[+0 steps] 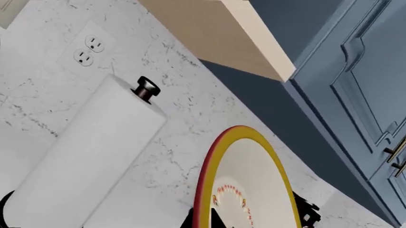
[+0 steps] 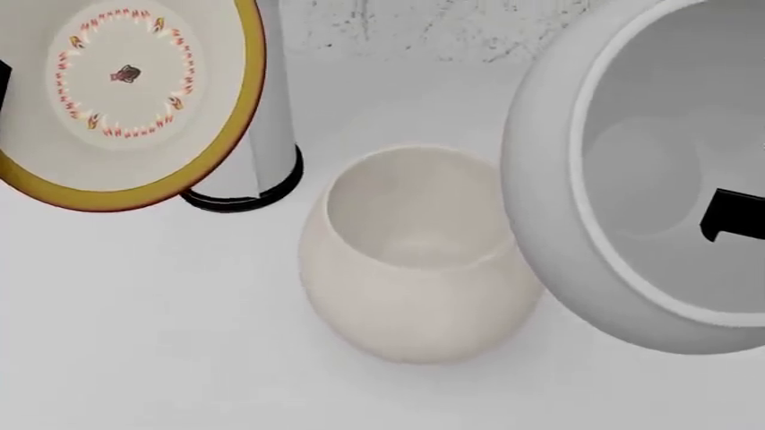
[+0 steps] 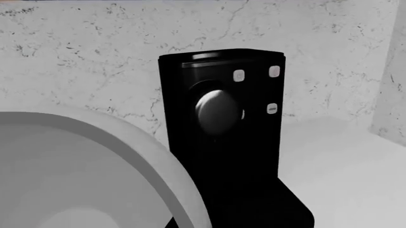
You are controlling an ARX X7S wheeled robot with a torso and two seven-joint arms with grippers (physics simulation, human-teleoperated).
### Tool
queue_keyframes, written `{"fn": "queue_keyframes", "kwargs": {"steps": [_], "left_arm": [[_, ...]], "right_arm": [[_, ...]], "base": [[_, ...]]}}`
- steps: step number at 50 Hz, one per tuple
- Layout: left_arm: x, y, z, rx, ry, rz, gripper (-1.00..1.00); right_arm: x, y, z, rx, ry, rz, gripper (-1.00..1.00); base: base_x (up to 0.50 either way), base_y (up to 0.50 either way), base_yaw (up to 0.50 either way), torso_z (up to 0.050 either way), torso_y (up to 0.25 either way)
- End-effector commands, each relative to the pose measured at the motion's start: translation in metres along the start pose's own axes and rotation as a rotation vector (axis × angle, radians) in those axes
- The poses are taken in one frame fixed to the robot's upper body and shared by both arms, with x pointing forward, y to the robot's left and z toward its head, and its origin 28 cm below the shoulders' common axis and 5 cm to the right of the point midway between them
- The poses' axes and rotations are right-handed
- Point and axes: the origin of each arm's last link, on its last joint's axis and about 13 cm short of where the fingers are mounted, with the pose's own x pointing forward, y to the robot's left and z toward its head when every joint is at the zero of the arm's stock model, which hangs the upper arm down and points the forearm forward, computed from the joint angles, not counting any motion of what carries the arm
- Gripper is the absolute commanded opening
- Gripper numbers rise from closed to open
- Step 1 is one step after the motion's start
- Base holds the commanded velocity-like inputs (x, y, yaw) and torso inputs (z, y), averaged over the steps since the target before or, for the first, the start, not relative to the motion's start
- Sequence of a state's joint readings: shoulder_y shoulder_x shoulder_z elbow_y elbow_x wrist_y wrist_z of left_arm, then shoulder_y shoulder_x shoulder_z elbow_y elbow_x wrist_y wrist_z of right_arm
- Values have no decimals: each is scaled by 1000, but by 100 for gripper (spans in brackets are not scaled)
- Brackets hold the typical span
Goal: Stack the bowls from largest to smallest.
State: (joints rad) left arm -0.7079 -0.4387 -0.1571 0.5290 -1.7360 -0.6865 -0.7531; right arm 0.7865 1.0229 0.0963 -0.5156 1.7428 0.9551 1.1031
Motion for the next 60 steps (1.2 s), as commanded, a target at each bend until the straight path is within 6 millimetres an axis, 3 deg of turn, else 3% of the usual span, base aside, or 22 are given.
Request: {"fn": "queue_keyframes", "kwargs": {"steps": [1, 12, 28, 50, 60], "left_arm": [[0, 0, 2, -8, -16, -8, -100], [-1, 1, 3, -9, -19, -5, -100], [-2, 2, 3, -12, -22, -4, -100], [-21, 9, 12, -6, -73, -1, -100], [-30, 17, 12, -13, -91, 24, -100]], "right_arm": [[0, 1, 2, -1, -14, 3, -100], [3, 4, 2, -9, -6, 20, -100], [9, 11, 1, -9, 46, 81, -100], [42, 44, 25, -13, 214, 196, -100], [58, 58, 46, -37, 331, 245, -100]], "base": [[301, -87, 0, 0, 0], [297, -79, 0, 0, 1], [0, 0, 0, 0, 1], [0, 0, 0, 0, 1], [0, 0, 0, 0, 0]]}}
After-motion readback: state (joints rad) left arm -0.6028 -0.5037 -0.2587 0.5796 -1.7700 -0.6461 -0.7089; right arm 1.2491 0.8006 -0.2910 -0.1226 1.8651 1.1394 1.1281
